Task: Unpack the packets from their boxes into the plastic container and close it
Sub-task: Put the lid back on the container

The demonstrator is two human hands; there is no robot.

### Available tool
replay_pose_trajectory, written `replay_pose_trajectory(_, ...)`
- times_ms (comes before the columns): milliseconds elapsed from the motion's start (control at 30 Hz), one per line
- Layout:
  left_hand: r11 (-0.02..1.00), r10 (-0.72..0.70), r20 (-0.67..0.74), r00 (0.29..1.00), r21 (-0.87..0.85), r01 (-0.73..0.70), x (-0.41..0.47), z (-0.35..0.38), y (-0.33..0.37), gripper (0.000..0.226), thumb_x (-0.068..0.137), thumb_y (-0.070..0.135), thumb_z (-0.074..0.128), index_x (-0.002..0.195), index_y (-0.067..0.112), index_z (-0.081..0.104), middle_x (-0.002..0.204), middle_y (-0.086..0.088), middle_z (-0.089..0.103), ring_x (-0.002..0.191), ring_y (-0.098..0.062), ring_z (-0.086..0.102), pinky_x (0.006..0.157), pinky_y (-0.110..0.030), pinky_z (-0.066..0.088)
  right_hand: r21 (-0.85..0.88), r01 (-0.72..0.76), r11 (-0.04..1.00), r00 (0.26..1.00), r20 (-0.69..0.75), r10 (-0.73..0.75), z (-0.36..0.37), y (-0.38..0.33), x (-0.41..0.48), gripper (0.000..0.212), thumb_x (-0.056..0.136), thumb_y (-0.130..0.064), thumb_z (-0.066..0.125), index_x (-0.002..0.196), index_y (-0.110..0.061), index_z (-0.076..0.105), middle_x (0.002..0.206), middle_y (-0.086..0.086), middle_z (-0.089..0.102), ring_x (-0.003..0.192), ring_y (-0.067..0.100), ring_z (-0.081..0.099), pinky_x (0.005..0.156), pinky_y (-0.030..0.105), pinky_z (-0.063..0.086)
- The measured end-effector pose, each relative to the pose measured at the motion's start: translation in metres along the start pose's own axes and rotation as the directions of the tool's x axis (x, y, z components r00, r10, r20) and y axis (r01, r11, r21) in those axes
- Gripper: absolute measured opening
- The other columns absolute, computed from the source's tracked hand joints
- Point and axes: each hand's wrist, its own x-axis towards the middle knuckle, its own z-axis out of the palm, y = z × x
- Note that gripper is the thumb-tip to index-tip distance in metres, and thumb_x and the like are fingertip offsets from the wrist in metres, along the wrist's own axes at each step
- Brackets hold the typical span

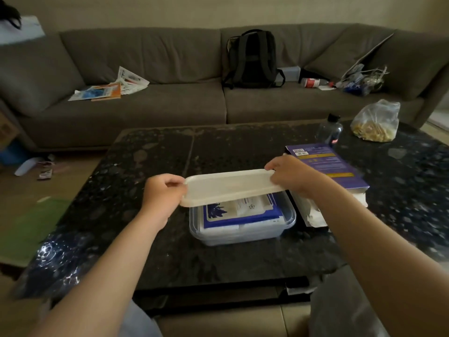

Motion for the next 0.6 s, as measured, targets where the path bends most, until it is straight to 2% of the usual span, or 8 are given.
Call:
replay_pose_trajectory(100, 0.996, 0.045, 0.014, 0.999, 0.076, -0.046, -0.011, 0.007, -0.008, 0.025, 0.084, 0.006, 0.072, 0.105, 0.021, 0.073, 0.100, 0.006, 0.070, 0.093, -0.010, 0.065, 0.071, -0.022, 0.052, -0.101, 0.003, 0.995, 1.000, 0.020, -0.001, 0.008, 0.013, -0.005, 0.045, 0.098, -0.010, 0.047, 0.141, -0.022, 0.053, 0.143, 0.006, 0.047, 0.126, 0.027, 0.049, 0.094, 0.033, 0.042)
replay_pose_trajectory(233, 0.970, 0.121, 0.055, 0.991, 0.204, -0.130, -0.023, 0.013, -0.014, 0.028, 0.087, 0.005, 0.069, 0.112, 0.017, 0.072, 0.114, 0.003, 0.064, 0.101, -0.012, 0.062, 0.079, -0.022, 0.050, -0.192, -0.007, 0.981, 1.000, -0.006, 0.006, 0.018, 0.020, -0.015, 0.051, 0.099, -0.012, 0.049, 0.149, -0.016, 0.046, 0.153, 0.009, 0.043, 0.137, 0.030, 0.045, 0.109, 0.037, 0.040)
replay_pose_trajectory(333, 0.928, 0.172, 0.105, 0.979, 0.316, -0.197, -0.030, 0.016, -0.018, 0.026, 0.089, 0.003, 0.066, 0.110, 0.019, 0.070, 0.121, 0.001, 0.053, 0.100, -0.011, 0.056, 0.078, -0.017, 0.042, -0.247, -0.027, 0.969, 1.000, -0.010, 0.026, 0.024, 0.023, -0.021, 0.052, 0.099, -0.013, 0.051, 0.151, -0.016, 0.044, 0.152, 0.010, 0.043, 0.136, 0.029, 0.046, 0.110, 0.037, 0.041)
replay_pose_trajectory(467, 0.897, 0.177, 0.140, 0.974, 0.384, -0.218, -0.031, 0.019, -0.022, 0.028, 0.090, 0.002, 0.064, 0.114, 0.017, 0.069, 0.128, -0.001, 0.049, 0.101, -0.011, 0.052, 0.083, -0.019, 0.042, -0.313, -0.027, 0.949, 0.999, -0.030, 0.019, 0.030, 0.028, -0.024, 0.046, 0.099, -0.014, 0.052, 0.145, -0.011, 0.050, 0.143, 0.010, 0.050, 0.127, 0.029, 0.052, 0.102, 0.033, 0.044)
replay_pose_trajectory(600, 0.893, 0.123, 0.165, 0.979, 0.411, -0.182, -0.033, 0.021, -0.022, 0.034, 0.096, 0.007, 0.058, 0.129, 0.015, 0.062, 0.137, -0.003, 0.045, 0.107, -0.013, 0.049, 0.084, -0.022, 0.044, -0.341, -0.018, 0.940, 0.999, -0.035, 0.006, 0.033, 0.032, -0.022, 0.045, 0.099, -0.014, 0.051, 0.144, -0.012, 0.050, 0.139, 0.010, 0.051, 0.124, 0.028, 0.053, 0.103, 0.034, 0.046)
